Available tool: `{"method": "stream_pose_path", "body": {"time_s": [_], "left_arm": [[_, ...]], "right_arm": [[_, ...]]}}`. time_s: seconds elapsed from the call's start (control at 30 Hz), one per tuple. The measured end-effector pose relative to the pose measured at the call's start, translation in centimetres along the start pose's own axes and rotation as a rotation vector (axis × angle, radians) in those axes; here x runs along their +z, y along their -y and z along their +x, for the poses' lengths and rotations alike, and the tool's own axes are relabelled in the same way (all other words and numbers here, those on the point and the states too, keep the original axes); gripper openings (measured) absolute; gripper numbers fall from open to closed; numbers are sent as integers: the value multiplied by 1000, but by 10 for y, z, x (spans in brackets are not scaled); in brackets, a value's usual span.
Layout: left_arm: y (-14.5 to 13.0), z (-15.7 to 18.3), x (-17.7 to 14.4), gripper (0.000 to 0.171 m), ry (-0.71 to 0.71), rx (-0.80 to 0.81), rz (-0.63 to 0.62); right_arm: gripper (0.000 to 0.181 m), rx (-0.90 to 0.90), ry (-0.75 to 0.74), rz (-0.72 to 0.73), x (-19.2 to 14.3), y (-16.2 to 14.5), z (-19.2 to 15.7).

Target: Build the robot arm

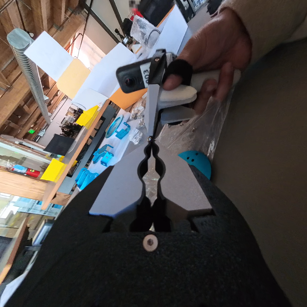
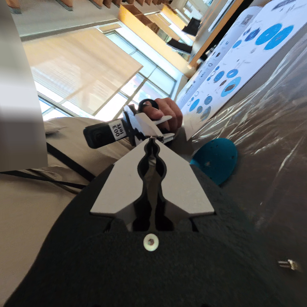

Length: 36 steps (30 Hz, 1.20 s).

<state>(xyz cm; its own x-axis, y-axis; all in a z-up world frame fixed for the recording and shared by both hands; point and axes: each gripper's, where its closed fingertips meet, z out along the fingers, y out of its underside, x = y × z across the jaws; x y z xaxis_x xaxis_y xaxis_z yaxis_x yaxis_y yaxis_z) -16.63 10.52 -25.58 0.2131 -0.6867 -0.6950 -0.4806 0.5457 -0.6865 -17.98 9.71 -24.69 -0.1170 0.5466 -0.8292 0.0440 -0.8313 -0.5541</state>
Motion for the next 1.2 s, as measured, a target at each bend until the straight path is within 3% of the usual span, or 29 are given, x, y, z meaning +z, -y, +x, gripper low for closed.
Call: {"method": "stream_pose_path", "body": {"time_s": [0.13,0.23,0.3,0.37,0.57,0.67,0.73,0.9,1.03,1.2], "left_arm": [[-4,1,2,0,-37,-51,-24],[-17,3,4,0,-58,-55,-96],[-24,7,5,0,-68,-25,-141],[-26,10,5,0,-77,-16,-153],[-43,8,0,0,-91,-5,-230],[-62,2,-10,0,-125,-147,-304],[-64,-1,-18,0,-137,-251,-280],[-59,13,-24,9,-249,-467,-263],[-52,27,-23,21,-323,-460,-261],[-47,40,-16,21,-359,-446,-243]], "right_arm": [[0,-40,-45,-9,-1,0,5],[0,-290,-235,-30,-4,4,13],[12,-490,-398,-84,-5,5,20],[15,-592,-470,-98,-3,6,18],[9,-630,-659,-181,-29,7,40],[13,-592,-695,-341,-38,-19,48],[12,-645,-734,-407,-34,-34,52],[13,-667,-801,-376,-27,-34,57],[13,-658,-830,-390,-29,-35,64],[12,-646,-825,-415,-24,-38,70]]}}
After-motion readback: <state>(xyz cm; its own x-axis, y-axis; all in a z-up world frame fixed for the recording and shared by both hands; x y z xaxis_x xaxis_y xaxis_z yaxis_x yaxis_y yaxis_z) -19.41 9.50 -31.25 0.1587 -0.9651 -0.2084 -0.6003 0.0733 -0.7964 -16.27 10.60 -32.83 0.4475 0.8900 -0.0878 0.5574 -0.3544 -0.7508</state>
